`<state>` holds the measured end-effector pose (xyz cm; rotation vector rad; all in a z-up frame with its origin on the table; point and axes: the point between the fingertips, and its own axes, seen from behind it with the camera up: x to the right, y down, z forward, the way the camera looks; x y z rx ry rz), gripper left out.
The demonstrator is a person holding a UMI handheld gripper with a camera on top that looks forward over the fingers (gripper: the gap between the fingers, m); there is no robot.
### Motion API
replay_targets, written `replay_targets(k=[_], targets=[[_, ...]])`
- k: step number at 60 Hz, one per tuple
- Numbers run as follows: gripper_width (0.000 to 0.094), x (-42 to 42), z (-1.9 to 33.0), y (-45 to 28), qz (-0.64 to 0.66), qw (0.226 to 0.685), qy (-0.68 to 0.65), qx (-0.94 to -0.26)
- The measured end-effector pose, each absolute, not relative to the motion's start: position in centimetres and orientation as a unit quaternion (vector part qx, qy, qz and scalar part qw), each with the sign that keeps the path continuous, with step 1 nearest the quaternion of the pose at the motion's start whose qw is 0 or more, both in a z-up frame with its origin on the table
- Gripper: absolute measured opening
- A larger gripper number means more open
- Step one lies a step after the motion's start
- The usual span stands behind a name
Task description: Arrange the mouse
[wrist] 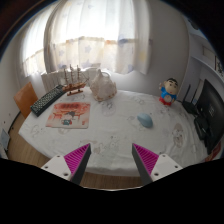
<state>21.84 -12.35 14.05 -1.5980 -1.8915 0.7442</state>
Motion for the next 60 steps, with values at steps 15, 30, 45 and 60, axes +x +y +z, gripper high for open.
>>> replay_targets(k=[15,30,45,60], targets=[[0.0865,18.0,10.7,1.0,0.248,0.319,-0.649,-0.645],[0.0863,11.4,5.2,4.9,0.281,0.33,-0.628,-0.646],[0.0853,2.3,1.2,5.4,0.297,0.331,-0.641,-0.626],[0.0859,-4.8,-1.0,6.3,0.303,0.308,-0.635,-0.64]])
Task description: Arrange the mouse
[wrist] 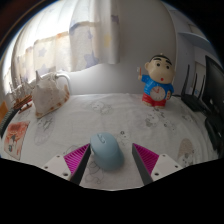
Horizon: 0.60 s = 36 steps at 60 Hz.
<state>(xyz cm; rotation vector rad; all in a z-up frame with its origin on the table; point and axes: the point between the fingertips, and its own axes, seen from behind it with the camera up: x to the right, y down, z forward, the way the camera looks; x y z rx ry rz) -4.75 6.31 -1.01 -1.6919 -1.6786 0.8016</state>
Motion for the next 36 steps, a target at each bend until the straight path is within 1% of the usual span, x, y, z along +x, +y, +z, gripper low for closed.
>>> replay_targets(k=[8,10,13,16,18,25,26,29,32,36], targets=[[0.0845,-6.6,-1.4,6.9,0.294,0.306,-0.636,-0.644],[0.0818,-7.0,-1.6,7.0,0.292,0.307,-0.637,-0.645],[0.0727,-7.4,-1.7,7.1,0.29,0.307,-0.635,-0.646],[0.0584,-7.5,-1.9,7.1,0.289,0.301,-0.631,-0.653],[0.0505,-7.6,-1.8,7.3,0.285,0.305,-0.628,-0.656],[0.0444,-7.6,-1.7,7.5,0.271,0.31,-0.627,-0.661],[0.0419,-7.6,-1.7,7.5,0.268,0.312,-0.629,-0.66],[0.0389,-7.6,-1.3,7.8,0.255,0.321,-0.627,-0.663],[0.0382,-7.7,-0.1,7.4,0.256,0.325,-0.621,-0.666],[0.0371,-8.0,2.7,6.1,0.263,0.329,-0.619,-0.663]])
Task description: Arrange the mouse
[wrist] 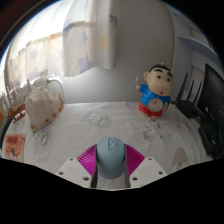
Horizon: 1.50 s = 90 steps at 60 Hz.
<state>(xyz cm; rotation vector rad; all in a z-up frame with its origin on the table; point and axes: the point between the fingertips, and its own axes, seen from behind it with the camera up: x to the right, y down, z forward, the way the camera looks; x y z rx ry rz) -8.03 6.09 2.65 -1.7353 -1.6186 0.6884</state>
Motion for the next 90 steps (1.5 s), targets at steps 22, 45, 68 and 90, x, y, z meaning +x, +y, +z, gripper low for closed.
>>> replay_targets(k=[22,45,68,90], targets=[[0.037,-4.1,11.7,-22.0,0.345,0.267,-0.653,-0.619],[0.0487,-0.4,-0.8,-37.9,0.297,0.239,-0.663,-0.644],[0.0841,10.3,13.2,-34.1,0.236,0.246,-0.662,-0.667],[0.0843,16.6,19.2,-30.7,0.228,0.259,-0.663,-0.664]])
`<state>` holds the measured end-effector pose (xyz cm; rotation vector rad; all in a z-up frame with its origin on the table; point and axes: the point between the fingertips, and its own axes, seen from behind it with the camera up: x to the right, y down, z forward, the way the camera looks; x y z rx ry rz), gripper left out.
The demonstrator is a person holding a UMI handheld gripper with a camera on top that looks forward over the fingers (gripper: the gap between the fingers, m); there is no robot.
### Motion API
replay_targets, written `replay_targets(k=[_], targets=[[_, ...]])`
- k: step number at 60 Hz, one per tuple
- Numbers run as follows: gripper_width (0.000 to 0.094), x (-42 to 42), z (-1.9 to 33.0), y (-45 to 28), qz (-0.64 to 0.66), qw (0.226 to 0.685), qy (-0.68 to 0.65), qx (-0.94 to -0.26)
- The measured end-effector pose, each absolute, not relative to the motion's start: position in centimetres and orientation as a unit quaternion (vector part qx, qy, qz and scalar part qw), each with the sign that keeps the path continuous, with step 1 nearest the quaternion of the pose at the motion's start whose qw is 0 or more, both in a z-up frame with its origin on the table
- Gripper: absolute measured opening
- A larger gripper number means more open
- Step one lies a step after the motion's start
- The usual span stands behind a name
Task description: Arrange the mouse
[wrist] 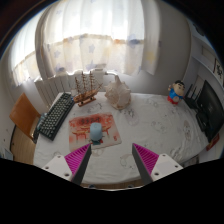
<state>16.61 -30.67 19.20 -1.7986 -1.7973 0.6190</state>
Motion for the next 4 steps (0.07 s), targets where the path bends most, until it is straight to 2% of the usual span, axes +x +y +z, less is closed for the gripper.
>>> replay_targets(k=[4], targets=[[0.0843,16.87,18.86,-30.05,0.226,0.255,-0.666,-0.664]])
